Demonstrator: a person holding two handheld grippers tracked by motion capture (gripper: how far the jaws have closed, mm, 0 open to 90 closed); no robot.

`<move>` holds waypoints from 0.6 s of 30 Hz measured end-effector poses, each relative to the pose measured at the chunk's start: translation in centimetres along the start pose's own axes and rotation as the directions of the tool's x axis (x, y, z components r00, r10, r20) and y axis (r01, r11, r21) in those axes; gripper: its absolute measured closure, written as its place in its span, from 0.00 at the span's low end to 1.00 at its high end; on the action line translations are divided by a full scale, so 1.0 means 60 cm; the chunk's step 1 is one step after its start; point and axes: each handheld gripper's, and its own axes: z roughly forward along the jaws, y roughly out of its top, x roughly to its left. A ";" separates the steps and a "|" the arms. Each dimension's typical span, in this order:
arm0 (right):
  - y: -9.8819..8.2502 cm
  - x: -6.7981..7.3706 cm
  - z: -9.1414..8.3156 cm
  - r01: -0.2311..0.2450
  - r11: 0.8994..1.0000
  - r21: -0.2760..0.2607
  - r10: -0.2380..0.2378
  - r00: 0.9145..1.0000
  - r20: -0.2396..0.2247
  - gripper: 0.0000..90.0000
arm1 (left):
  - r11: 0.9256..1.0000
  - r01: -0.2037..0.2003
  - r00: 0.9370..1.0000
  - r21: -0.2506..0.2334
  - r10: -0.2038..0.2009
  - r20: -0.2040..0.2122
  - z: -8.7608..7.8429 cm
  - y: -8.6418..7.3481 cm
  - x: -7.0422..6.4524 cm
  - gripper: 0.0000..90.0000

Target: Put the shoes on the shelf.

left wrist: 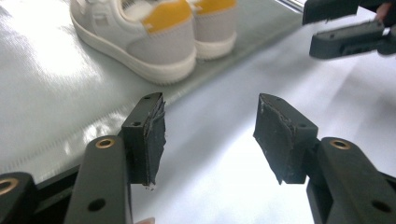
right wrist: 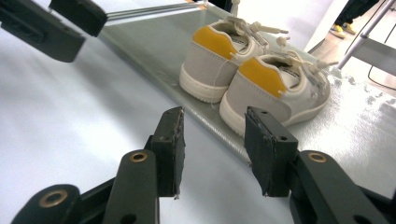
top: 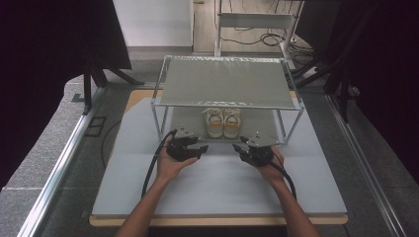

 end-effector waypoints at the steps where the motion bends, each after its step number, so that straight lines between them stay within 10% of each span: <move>1: 0.000 0.000 0.000 0.000 1.000 0.000 0.000 1.000 0.000 0.64 | 1.000 0.000 1.000 0.000 0.000 0.000 0.000 0.000 0.000 0.47; 18: -0.104 0.016 -0.116 -0.083 0.997 0.010 0.083 0.993 -0.078 0.59 | 1.000 0.002 1.000 -0.030 -0.002 -0.001 -0.092 -0.113 -0.016 0.46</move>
